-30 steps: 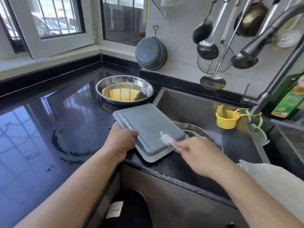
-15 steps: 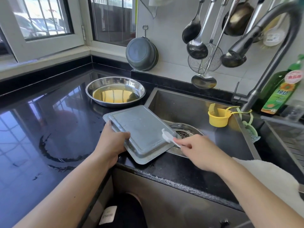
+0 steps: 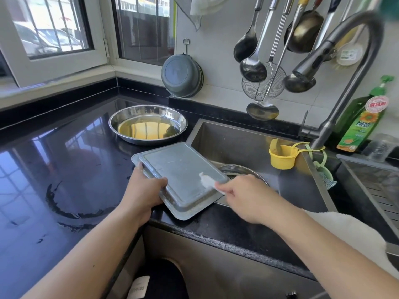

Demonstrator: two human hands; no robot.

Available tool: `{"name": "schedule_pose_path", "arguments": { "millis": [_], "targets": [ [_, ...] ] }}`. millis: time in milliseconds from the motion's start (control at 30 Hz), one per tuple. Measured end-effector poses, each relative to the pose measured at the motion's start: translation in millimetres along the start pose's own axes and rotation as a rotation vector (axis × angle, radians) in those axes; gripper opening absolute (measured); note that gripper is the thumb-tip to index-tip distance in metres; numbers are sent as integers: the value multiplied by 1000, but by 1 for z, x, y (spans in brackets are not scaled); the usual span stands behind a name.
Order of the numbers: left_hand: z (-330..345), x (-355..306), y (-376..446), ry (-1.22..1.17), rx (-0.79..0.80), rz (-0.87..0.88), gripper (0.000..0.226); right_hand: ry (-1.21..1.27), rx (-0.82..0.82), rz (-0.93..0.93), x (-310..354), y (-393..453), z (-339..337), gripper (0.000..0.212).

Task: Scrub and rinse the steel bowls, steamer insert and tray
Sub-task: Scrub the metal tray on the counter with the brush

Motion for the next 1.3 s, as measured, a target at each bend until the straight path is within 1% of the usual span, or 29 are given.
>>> {"name": "schedule_pose_path", "arguments": {
  "millis": [33, 133, 267, 400, 500, 633, 667, 733, 767, 867, 900, 1000, 1033, 1067, 1133, 1167, 1200, 1233, 1267, 1300],
  "targets": [
    [1, 0, 0, -5, 0, -6, 50, 3, -1, -7, 0, 2, -1, 53],
    [3, 0, -2, -16, 10, -8, 50, -52, -19, 98, -28, 23, -12, 55],
    [2, -2, -3, -28, 12, -11, 51, -4, 27, 25, -14, 15, -4, 53],
    [3, 0, -2, -16, 13, -14, 50, -28, -4, 102, -35, 27, -16, 55],
    [2, 0, -1, -21, 19, -8, 48, -29, 36, 43, -21, 22, -10, 52],
    [2, 3, 1, -21, 21, -8, 49, -111, -14, 111, -30, 26, -22, 54],
    [2, 3, 2, -21, 20, -6, 49, -122, -4, 79, -23, 24, -20, 54],
    [2, 3, 3, -17, 18, 3, 49, -64, 32, -28, 0, 17, -9, 48],
    [2, 3, 3, -16, 19, 6, 49, -43, 34, -26, 2, 18, -9, 47],
    [3, 2, 2, -30, 25, 12, 49, -69, -19, 119, -17, 27, -23, 52],
    [3, 2, 2, -33, 26, 12, 49, -67, -17, 124, -15, 24, -23, 54],
    [0, 4, 4, -31, 13, 4, 50, 15, 36, -60, 29, -1, -2, 52],
    [0, 4, 4, -30, 14, 4, 50, 25, 37, -77, 32, -4, 0, 52],
    [1, 4, 4, -31, 16, 5, 50, -8, 20, -45, 24, 1, -4, 53],
    [2, 4, 4, -34, 21, 10, 50, -93, -20, 107, -1, 10, -21, 53],
    [2, 4, 4, -35, 24, 13, 50, -122, -27, 138, -5, 8, -23, 52],
    [3, 3, 4, -34, 29, 15, 50, -117, -22, 118, -1, 3, -20, 51],
    [2, 3, 4, -34, 31, 15, 51, -96, -4, 54, 14, -4, -12, 50],
    [2, 4, 4, -36, 31, 14, 51, -34, -1, -16, 31, -15, -5, 50],
    [2, 4, 5, -37, 29, 13, 51, 18, 15, -45, 40, -21, 0, 51]
  ]
}}
Point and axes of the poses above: each hand's wrist, its own y-axis towards the middle knuckle, its own z-axis out of the palm, x = y × z, the point moved 8 cm from there along y, towards the middle knuckle, and after that the axes turned 5 degrees about -y, right-handed, at the moved point
